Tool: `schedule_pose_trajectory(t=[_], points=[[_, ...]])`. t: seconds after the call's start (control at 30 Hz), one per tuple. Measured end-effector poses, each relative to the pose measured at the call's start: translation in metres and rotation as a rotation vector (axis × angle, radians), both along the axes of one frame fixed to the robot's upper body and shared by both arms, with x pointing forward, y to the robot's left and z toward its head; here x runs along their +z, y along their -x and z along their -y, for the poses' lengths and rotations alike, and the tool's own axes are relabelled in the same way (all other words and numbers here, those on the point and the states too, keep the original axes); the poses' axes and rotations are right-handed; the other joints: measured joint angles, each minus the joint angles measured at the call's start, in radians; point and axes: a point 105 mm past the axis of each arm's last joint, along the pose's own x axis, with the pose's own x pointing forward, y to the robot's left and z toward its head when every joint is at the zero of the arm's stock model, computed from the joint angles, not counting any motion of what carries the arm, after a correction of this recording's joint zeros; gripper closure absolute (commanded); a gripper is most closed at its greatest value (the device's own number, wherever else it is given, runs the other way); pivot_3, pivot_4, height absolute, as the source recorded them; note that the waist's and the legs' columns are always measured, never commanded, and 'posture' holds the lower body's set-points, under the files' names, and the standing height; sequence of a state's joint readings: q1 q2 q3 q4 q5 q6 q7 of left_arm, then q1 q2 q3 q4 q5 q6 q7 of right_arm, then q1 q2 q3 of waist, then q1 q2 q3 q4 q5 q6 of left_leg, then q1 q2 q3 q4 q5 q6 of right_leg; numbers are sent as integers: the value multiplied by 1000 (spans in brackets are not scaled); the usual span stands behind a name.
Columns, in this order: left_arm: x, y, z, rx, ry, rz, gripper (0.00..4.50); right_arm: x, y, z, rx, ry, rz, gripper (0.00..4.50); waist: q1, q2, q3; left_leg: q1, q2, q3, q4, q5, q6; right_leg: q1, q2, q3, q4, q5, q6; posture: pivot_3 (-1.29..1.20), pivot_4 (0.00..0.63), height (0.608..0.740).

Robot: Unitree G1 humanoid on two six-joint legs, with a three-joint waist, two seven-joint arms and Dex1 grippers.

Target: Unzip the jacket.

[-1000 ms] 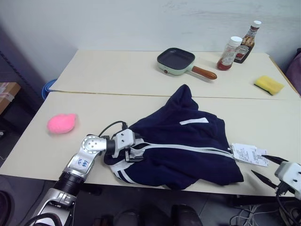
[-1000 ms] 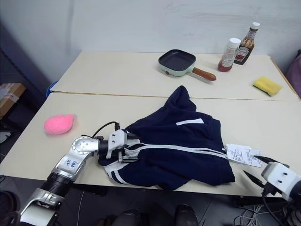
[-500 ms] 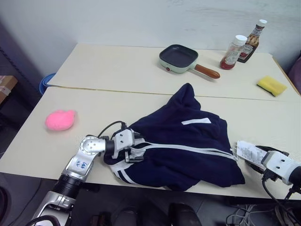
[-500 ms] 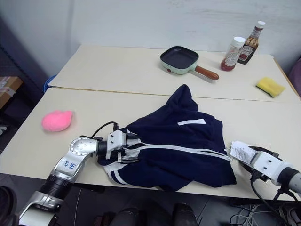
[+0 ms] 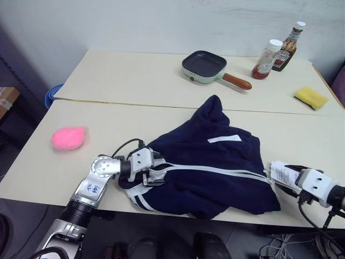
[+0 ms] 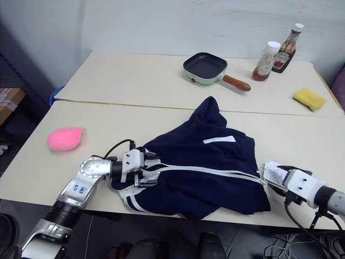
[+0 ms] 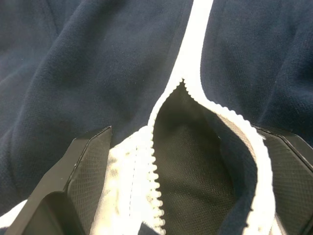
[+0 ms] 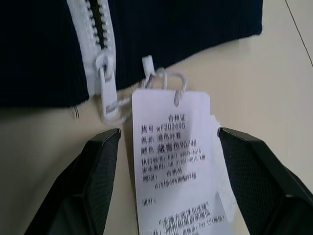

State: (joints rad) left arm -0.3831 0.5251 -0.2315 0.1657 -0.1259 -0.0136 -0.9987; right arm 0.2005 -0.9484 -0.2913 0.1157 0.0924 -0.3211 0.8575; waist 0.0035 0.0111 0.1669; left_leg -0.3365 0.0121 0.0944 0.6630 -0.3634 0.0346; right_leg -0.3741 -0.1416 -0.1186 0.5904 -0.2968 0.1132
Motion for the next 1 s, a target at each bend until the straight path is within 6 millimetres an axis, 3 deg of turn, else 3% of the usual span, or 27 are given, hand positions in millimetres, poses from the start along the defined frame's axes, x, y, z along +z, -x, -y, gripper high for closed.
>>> schedule_pose_trajectory(t=[0.23, 0.53, 0.7, 0.9, 1.0], points=[[0, 0, -1, 5, 2, -1, 0, 0, -5, -18, 72, -3, -16, 1167, -2, 0, 0, 0, 0, 0, 1, 0, 0, 0, 0, 0, 0, 0, 0, 0, 150, 740], [1, 0, -1, 3, 5, 0, 0, 4, 0, -31, 82, -130, -70, 1167, 0, 0, 0, -1, 0, 0, 0, 0, 1, 0, 0, -1, 0, 0, 0, 0, 150, 740], [1, 0, -1, -2, 4, -1, 0, 6, 0, -35, 88, -156, -87, 2264, 1, 0, 0, -1, 0, 0, 0, 0, 1, 0, 0, -1, 0, 0, 0, 0, 150, 740], [2, 0, -1, -9, 2, -2, 0, 3, -2, -29, 43, -125, -93, 4363, 1, 0, 0, -1, 0, 0, 0, 0, 0, 0, 0, -1, 0, 0, 0, 0, 150, 740], [2, 0, -1, -9, 2, -2, 0, 1, -3, -27, 16, -119, -100, 4481, 1, 0, 0, -1, 0, 0, 0, 0, 0, 0, 0, -1, 0, 0, 0, 0, 150, 740]])
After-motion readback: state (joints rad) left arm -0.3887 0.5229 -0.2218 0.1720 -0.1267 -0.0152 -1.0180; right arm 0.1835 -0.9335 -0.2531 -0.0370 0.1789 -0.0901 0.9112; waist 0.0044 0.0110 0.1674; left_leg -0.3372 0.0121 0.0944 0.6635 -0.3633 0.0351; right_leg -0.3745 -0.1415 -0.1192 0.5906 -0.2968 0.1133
